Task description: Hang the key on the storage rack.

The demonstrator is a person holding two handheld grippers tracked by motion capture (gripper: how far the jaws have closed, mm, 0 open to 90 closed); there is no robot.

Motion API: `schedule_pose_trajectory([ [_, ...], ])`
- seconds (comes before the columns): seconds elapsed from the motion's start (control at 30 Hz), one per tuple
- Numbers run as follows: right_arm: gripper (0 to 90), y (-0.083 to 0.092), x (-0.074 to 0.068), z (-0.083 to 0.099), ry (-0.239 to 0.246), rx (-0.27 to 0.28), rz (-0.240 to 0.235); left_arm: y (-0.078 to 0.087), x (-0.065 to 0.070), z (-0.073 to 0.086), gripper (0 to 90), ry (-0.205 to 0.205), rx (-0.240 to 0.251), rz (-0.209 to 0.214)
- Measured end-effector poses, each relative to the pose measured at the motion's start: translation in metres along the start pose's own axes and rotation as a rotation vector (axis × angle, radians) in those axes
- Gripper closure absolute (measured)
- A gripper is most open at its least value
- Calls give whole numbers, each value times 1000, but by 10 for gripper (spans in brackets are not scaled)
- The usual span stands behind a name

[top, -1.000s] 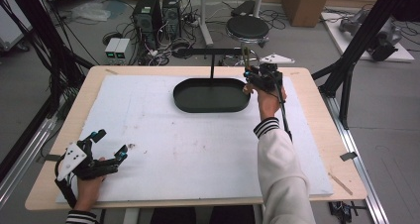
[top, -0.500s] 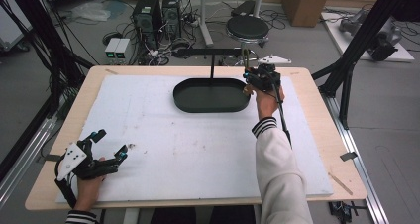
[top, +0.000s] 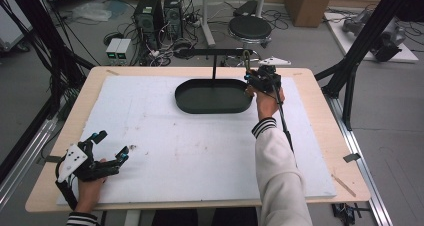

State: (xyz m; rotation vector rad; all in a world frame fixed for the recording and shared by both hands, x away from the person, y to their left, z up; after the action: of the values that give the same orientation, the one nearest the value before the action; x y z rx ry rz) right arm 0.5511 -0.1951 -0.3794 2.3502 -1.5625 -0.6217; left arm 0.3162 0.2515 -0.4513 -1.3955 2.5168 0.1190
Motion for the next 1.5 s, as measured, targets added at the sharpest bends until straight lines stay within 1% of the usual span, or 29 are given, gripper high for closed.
schedule_pose_trajectory([
  [0.47, 728, -10, 6, 5, -25, -7, -1, 0, 0, 0, 64, 0, -1, 1],
  [0.57, 721, -12, 6, 6, -31, -10, -6, 0, 0, 0, 65, 0, 0, 0],
  [0.6, 718, -13, 7, 6, -34, -11, -15, 0, 0, 0, 65, -2, -1, 0],
  [0.63, 693, -14, 8, 7, -43, -14, -23, 0, 0, 0, 65, 0, 0, 1],
  [0.67, 693, -14, 8, 7, -43, -14, -23, 0, 0, 0, 65, 0, 0, 0],
  [0.7, 603, -15, 10, 8, -52, -17, -32, 0, 0, 0, 65, -2, -2, 0],
  [0.73, 603, -15, 10, 8, -52, -17, -32, 0, 0, 0, 65, -1, -1, 1],
  [0.77, 529, -15, 11, 8, -58, -16, -34, 0, 0, 0, 64, 0, -1, 0],
  [0.83, 414, -15, 13, 9, -93, -26, -35, 0, 0, 0, 64, -1, -3, 1],
  [0.9, 257, -15, 13, 10, -103, -37, -41, 0, 0, 0, 65, 2, -3, 1],
  [0.97, 98, -11, 12, 10, -87, -47, -24, 0, 0, 0, 65, 3, -3, 2],
  [1.0, 79, -9, 12, 9, -61, -49, -24, 0, 0, 0, 64, 3, 0, 1],
  [1.03, 32, -6, 10, 8, -39, -44, -38, 0, 0, 0, 65, -1, 0, 0],
  [1.07, 3, -2, 9, 6, -27, -24, -45, 0, 1, 0, 65, -4, 0, -1],
  [1.1, 3, 4, 8, 4, -31, -11, -54, 0, 1, 0, 64, -5, 0, -1],
  [1.13, 3, 9, 8, 3, -34, 4, -83, 0, 0, 0, 65, -2, 0, -2],
  [1.17, 3, 14, 8, 2, -41, 6, -104, 0, 0, 0, 65, -1, 0, -1],
  [1.2, 3, 20, 8, 2, -40, 17, -112, 0, 0, 0, 65, -2, -1, -2],
  [1.3, 3, 40, 9, 3, -16, 46, -153, 0, 1, 0, 65, -7, -4, -5],
  [1.33, 3, 48, 9, 4, -7, 55, -170, 0, 0, 0, 65, -5, -3, -4],
  [1.37, 3, 66, 9, 10, 9, 70, -200, 0, 0, 0, 64, -1, -4, -4],
  [1.4, 3, 75, 10, 13, 18, 80, -217, 0, 0, 0, 65, 0, -5, -4],
  [1.43, 3, 75, 10, 13, 18, 80, -217, 0, 0, 0, 65, -1, -6, -4],
  [1.47, 3, 84, 11, 17, 28, 96, -237, 0, 0, 0, 65, -1, -7, -3],
  [1.5, 3, 93, 12, 22, 28, 107, -256, -1, 0, 0, 65, -1, -6, -4],
])
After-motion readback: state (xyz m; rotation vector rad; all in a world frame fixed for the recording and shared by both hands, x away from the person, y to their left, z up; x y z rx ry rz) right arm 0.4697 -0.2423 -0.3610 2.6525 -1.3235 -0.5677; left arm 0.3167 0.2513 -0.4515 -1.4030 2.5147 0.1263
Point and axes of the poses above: each handheld gripper's, and its own axes: y roughly backward along the jaws, z roughly out of its underside, x roughly to its right, the point moved 7 cm from there along -y, roughly forward along the jaws, and after that the axes turned 15 degrees about -y, right-handed, at the moved point
